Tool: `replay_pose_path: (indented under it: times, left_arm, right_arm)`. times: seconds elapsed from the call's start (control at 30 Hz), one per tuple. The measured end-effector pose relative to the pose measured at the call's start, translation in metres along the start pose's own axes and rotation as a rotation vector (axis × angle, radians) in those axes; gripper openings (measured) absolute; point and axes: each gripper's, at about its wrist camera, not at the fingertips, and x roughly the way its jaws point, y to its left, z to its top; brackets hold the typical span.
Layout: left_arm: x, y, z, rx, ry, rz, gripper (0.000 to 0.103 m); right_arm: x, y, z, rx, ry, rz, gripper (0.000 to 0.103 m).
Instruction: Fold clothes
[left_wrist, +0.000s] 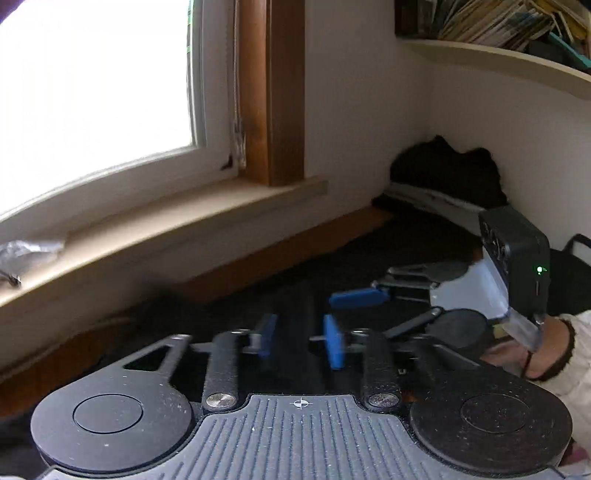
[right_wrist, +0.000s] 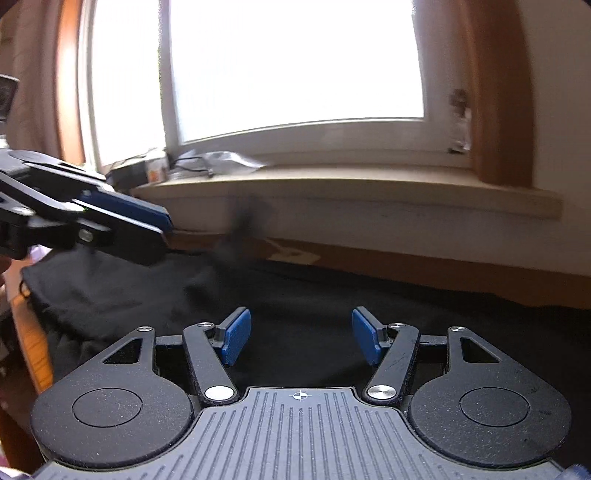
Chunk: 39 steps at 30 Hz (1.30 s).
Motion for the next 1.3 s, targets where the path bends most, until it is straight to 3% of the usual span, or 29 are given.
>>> replay_pose_path:
  times: [0.17, 0.33, 0.5, 0.53, 0.6, 0.77, 0.97, 1.1, 1.3]
  left_arm:
    - [0.004, 0.041, -0.020, -0.065, 0.040, 0.108, 0.040]
    - [0.019, 0.092, -0.064, -0.137, 0.116, 0.236, 0.040]
    - [0.034, 0.125, -0.087, -0.171, 0.161, 0.276, 0.040]
    - [0.036, 0.127, -0.090, -0.170, 0.169, 0.272, 0.040]
    - [0.040, 0.129, -0.095, -0.161, 0.188, 0.271, 0.040]
    - [0.052, 0.126, -0.094, -0.148, 0.193, 0.248, 0.040]
    - [0.078, 0.105, -0.063, -0.086, 0.174, 0.154, 0.040]
    - [0.106, 0.081, -0.043, -0.033, 0.184, 0.064, 0.043]
    - [0.136, 0.055, -0.039, 0.027, 0.244, 0.003, 0.042]
  right_arm:
    - [0.010, 0.001, 0.000, 0.016, 0.008, 0.013, 0.061]
    - [0.027, 0.021, -0.004, 0.013, 0.054, 0.106, 0.062]
    - [0.038, 0.043, -0.008, -0.003, 0.112, 0.239, 0.060]
    - [0.039, 0.047, -0.009, -0.012, 0.132, 0.270, 0.060]
    - [0.038, 0.053, -0.012, -0.041, 0.181, 0.308, 0.045]
    - [0.018, 0.060, -0.018, -0.111, 0.244, 0.362, 0.029]
    - [0.003, 0.057, -0.016, -0.169, 0.223, 0.323, 0.031]
    - [0.006, 0.047, -0.011, -0.189, 0.192, 0.283, 0.047]
    - [0.033, 0.038, -0.019, -0.177, 0.231, 0.367, 0.049]
